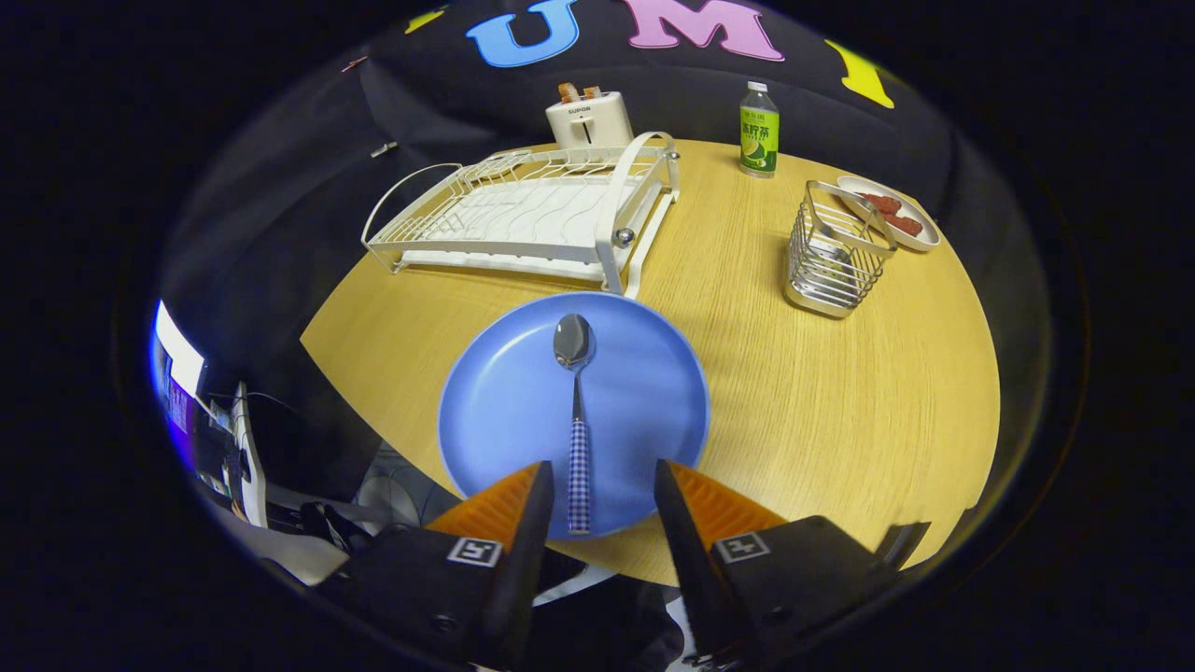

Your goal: Take the plate from the dish rack, then take the spoon from the basket and place it into the plate.

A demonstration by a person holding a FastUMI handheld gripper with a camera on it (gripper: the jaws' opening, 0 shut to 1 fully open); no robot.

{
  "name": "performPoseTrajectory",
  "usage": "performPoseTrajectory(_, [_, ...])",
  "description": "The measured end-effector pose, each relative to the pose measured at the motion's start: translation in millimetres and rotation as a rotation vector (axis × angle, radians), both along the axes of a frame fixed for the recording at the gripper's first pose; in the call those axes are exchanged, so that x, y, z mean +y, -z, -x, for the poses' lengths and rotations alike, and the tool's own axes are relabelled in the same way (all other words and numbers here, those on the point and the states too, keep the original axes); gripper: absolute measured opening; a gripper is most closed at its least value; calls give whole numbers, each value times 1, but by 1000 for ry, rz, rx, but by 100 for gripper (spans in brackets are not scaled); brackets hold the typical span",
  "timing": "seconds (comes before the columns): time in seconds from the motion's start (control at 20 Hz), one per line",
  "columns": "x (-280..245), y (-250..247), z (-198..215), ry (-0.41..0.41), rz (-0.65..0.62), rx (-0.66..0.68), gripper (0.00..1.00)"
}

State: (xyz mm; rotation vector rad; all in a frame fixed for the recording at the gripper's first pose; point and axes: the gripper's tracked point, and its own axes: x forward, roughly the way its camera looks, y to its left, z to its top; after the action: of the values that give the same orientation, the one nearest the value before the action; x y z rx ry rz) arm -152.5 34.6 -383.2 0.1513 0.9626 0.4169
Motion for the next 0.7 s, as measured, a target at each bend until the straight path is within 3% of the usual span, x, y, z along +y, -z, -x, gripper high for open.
performPoseTrajectory(0.05, [-2, 1, 0, 5, 2, 3, 89])
performPoseTrajectory(0.1, [-2, 0, 1, 6, 0, 6, 96])
performPoseTrajectory(0.35, [-3, -11, -2, 15, -9, -19, 99])
performPoseTrajectory(0.7, [-35, -99, -60, 122, -40, -216, 99])
